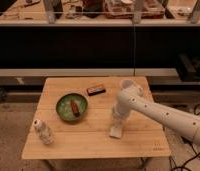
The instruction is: Wipe the white sponge on the table
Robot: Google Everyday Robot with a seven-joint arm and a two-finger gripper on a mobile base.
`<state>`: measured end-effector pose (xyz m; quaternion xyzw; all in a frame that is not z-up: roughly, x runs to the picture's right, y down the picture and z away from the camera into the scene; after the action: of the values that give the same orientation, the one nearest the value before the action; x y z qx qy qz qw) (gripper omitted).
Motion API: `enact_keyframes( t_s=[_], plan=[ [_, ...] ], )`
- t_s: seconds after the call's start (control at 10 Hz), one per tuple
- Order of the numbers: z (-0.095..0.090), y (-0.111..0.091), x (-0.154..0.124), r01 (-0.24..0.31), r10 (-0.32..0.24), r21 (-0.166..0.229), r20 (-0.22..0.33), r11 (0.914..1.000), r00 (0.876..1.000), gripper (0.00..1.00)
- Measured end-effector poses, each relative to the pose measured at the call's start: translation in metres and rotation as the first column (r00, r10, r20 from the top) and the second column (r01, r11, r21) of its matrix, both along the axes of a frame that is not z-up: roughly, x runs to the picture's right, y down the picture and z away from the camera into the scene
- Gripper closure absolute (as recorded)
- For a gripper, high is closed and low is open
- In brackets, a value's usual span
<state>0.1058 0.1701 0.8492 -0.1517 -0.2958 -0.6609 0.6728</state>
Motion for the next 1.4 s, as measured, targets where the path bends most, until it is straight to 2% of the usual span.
enact_keyframes(
  t_s=[0.2, 0.3, 0.4, 0.5, 0.7, 0.8, 1.0, 1.2, 1.4],
  plan=[
    [0.017, -0.039, -0.007, -0.024, 0.024, 0.026, -0.019, 0.9994, 1.0, 0.82],
    [0.023, -0.05, -0.019, -0.014, 0.015, 0.03, -0.017, 0.9995, 1.0, 0.82],
    [0.031, -0.055, -0.044, 0.019, -0.019, 0.026, -0.004, 0.9995, 1.0, 0.82],
    [0.036, -0.049, -0.06, 0.051, -0.052, 0.012, 0.007, 0.9986, 0.999, 0.82],
    [0.04, -0.026, -0.108, 0.127, -0.125, -0.022, 0.069, 0.9917, 0.99, 0.82],
    [0.036, -0.017, -0.127, 0.154, -0.15, -0.027, 0.105, 0.9878, 0.983, 0.82],
    [0.019, 0.008, -0.16, 0.205, -0.197, -0.027, 0.188, 0.9783, 0.962, 0.82],
    [-0.003, 0.032, -0.168, 0.226, -0.216, -0.017, 0.233, 0.9739, 0.948, 0.82],
    [-0.031, 0.062, -0.135, 0.234, -0.226, -0.011, 0.212, 0.9722, 0.951, 0.82]
  ],
)
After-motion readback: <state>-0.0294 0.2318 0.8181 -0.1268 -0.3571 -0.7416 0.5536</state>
